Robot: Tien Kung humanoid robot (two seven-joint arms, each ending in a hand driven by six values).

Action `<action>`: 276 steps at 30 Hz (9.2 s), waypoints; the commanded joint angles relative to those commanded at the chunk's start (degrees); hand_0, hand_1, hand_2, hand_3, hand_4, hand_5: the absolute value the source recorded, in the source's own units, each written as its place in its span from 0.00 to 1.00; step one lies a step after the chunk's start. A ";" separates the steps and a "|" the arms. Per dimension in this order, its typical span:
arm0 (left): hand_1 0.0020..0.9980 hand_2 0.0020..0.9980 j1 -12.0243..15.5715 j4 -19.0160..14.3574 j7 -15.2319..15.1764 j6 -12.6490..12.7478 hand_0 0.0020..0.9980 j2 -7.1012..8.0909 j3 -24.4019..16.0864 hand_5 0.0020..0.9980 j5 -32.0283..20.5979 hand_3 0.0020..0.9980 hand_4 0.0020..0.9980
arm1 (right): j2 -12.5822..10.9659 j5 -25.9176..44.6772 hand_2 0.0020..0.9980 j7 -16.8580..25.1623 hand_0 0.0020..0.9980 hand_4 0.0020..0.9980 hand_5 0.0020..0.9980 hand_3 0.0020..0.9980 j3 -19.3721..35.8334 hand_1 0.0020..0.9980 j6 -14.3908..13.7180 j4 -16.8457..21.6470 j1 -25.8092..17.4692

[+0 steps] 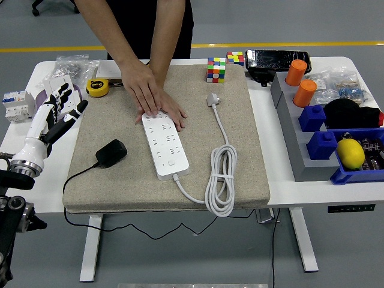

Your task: Pick up the plug,place it near the board,insert it into the board,press the button

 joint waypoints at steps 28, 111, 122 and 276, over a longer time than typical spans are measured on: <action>0.75 0.61 -5.42 13.14 0.25 1.75 0.79 1.58 13.76 0.39 29.32 0.66 1.00 | -0.44 -0.06 0.81 -0.35 0.87 1.00 0.96 0.84 -0.50 0.82 -0.17 0.00 0.11; 0.36 0.29 -13.61 14.03 -2.00 13.45 0.50 6.00 25.43 0.07 31.71 0.35 0.48 | -1.20 0.13 0.79 -0.44 0.86 1.00 0.96 0.81 -0.71 0.79 0.32 0.00 0.69; 0.36 0.29 -20.12 17.42 -2.76 14.37 0.49 6.83 35.17 0.04 32.27 0.35 0.51 | -1.42 0.33 0.78 -0.53 0.85 1.00 0.96 0.81 -1.02 0.79 0.32 0.00 1.03; 1.00 1.00 -4.29 1.14 10.20 3.99 1.00 4.82 29.36 1.00 14.78 0.99 1.00 | -1.56 0.76 0.75 -0.60 0.83 1.00 0.95 0.79 -1.62 0.76 0.42 0.00 1.02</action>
